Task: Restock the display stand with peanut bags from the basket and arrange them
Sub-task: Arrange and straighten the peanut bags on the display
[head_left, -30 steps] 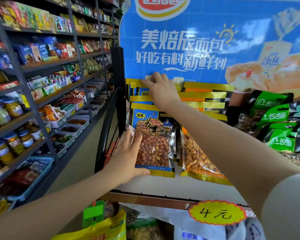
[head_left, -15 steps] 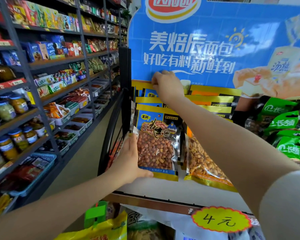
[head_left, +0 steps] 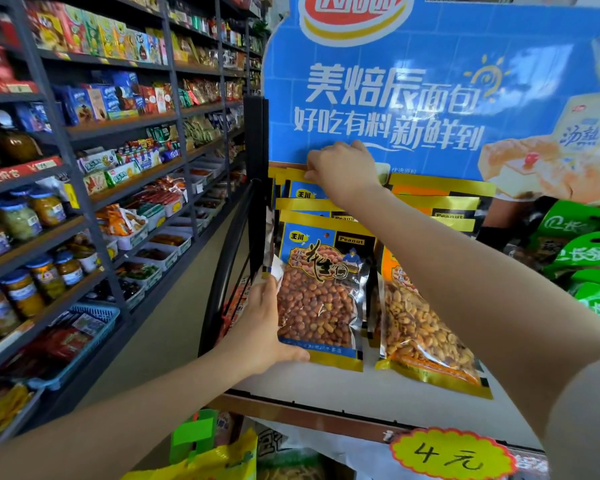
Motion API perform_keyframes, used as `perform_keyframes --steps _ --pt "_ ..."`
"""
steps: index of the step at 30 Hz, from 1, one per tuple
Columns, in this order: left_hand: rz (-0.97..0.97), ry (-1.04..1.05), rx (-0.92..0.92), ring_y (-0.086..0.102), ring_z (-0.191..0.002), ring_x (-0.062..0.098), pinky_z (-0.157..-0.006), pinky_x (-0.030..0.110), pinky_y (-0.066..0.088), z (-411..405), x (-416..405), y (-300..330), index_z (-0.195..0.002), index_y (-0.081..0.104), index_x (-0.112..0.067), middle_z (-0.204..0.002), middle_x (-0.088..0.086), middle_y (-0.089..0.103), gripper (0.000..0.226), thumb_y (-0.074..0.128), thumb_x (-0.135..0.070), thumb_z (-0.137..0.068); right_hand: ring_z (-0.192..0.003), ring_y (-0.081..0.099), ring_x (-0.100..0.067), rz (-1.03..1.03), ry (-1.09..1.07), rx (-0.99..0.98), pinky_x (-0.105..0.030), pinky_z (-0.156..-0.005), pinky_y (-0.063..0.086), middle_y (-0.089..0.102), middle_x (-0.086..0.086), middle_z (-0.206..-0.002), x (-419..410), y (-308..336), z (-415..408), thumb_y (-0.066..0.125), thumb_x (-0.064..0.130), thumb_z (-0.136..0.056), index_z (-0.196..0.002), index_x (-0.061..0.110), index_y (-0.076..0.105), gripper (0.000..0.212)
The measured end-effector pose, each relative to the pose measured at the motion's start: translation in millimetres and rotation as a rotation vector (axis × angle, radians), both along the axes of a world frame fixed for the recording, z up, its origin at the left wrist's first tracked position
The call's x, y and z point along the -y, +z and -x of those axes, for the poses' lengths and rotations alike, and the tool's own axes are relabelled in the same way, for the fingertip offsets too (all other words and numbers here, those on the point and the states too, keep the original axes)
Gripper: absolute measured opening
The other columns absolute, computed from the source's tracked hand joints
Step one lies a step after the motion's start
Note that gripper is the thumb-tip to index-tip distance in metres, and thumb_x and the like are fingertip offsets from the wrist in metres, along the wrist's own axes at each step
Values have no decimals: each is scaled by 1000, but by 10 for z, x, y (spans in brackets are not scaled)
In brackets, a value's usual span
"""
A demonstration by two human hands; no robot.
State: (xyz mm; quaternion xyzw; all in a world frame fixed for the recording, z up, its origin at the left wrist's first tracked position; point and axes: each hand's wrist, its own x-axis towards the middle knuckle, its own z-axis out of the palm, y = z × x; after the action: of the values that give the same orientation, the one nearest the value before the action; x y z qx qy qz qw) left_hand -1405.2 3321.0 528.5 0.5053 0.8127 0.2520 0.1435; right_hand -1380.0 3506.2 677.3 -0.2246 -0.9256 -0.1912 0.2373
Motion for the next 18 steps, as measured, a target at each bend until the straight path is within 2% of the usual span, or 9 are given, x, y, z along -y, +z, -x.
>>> perform_keyframes --steps 3,6,7,9,11,14,16,18 --pt "23 -3 0 10 -142 20 -115 35 15 13 -29 -4 -144 -19 -14 -153 1 -5 129 78 -46 -65 -103 55 -32 -51 -26 39 -39 -92 35 64 -13 -104 -19 30 -62 37 33 -98 -109 11 58 33" --pt "-85 21 95 13 -142 19 -115 37 16 34 -93 49 -145 -15 -18 -154 1 0 119 74 -46 -70 -102 56 -34 -90 45 3 -38 -81 40 61 -12 -109 16 -23 -36 45 19 -96 -111 9 55 20" --pt "-168 42 120 15 -141 17 -115 34 15 38 -121 102 -146 -12 -18 -155 0 2 109 69 -44 -76 -101 56 -33 -96 64 -19 -37 -74 41 59 -12 -110 30 -60 -26 47 13 -94 -110 9 55 18" --pt "-375 85 81 21 -136 8 -108 18 12 79 -178 298 -147 0 -16 -154 -2 8 79 54 -31 -91 -98 55 -32 -89 74 -68 -35 -62 37 56 -12 -110 23 -136 -35 50 5 -91 -108 8 56 19" --pt "-566 113 -50 36 -127 10 -95 10 21 220 -245 590 -144 21 -13 -148 2 27 52 41 -17 -97 -96 55 -33 -86 80 -115 -34 -58 38 56 -12 -107 -21 -182 -58 51 3 -89 -106 7 56 18" --pt "-697 164 -298 51 -113 23 -92 25 36 582 -396 974 -134 42 -11 -131 9 50 40 45 -8 -94 -97 55 -33 -38 108 -176 -36 -60 41 59 -13 -104 -46 -179 -76 50 8 -90 -103 7 58 15" --pt "-646 153 -364 53 -109 26 -91 34 41 800 -512 1070 -129 49 -11 -123 11 54 38 50 -9 -92 -96 55 -33 -38 120 -172 -36 -61 40 59 -13 -103 -45 -168 -73 49 9 -91 -102 6 58 14" --pt "-553 103 -406 55 -104 27 -85 36 43 928 -619 1054 -125 54 -11 -117 11 57 35 55 -13 -90 -91 57 -34 -54 137 -172 -37 -63 41 61 -14 -97 -31 -163 -73 53 7 -88 -97 6 59 11"
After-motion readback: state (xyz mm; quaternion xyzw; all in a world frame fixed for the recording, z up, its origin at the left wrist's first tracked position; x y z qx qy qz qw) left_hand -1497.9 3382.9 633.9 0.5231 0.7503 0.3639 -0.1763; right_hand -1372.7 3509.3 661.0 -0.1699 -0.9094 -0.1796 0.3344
